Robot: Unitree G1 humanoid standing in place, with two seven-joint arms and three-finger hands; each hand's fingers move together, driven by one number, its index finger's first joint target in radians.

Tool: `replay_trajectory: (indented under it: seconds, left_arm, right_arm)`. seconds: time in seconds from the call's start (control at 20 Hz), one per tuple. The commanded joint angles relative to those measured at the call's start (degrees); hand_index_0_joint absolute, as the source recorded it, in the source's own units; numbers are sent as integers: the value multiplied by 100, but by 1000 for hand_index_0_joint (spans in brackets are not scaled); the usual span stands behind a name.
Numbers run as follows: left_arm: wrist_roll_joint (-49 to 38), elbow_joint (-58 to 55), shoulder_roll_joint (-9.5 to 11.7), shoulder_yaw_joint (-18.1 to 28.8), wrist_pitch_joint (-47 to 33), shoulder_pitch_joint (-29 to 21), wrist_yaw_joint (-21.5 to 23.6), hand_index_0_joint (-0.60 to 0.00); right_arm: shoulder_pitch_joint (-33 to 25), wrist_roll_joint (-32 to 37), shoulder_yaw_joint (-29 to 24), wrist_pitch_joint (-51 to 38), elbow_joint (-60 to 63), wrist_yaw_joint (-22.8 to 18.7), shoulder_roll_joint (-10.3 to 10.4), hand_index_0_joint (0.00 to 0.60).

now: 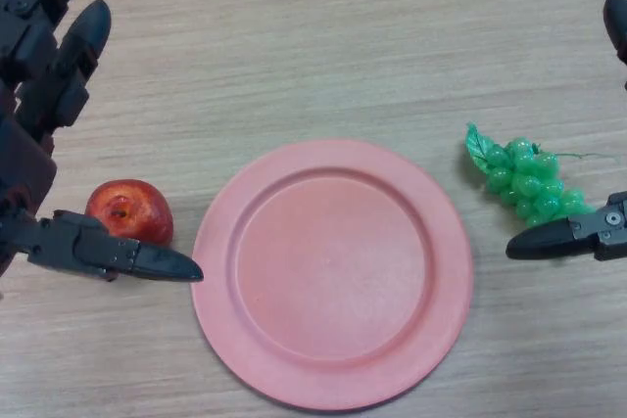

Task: Pick up the green grapes and place it on the plate

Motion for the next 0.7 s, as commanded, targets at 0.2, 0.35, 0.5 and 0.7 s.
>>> replay_trajectory:
  seconds: [0.2, 0.35, 0.5, 0.7]
  left_arm:
    - [-73, -166, 301, 278, -678, -291, 40, 0]
    - [-84, -57, 282, 262, -763, -280, 3, 0]
    - [-54, 158, 290, 279, -985, -256, -104, 0]
    - [104, 482, 259, 191, -1362, -232, -135, 0]
  right_arm:
    - [-197, -231, -314, -994, -133, -223, -176, 0]
    - [-181, -425, -300, -1155, 41, -259, -172, 0]
    - [-103, -626, -291, -1723, 691, -223, -162, 0]
    - [-285, -1071, -173, -2904, 2353, -370, -241, 0]
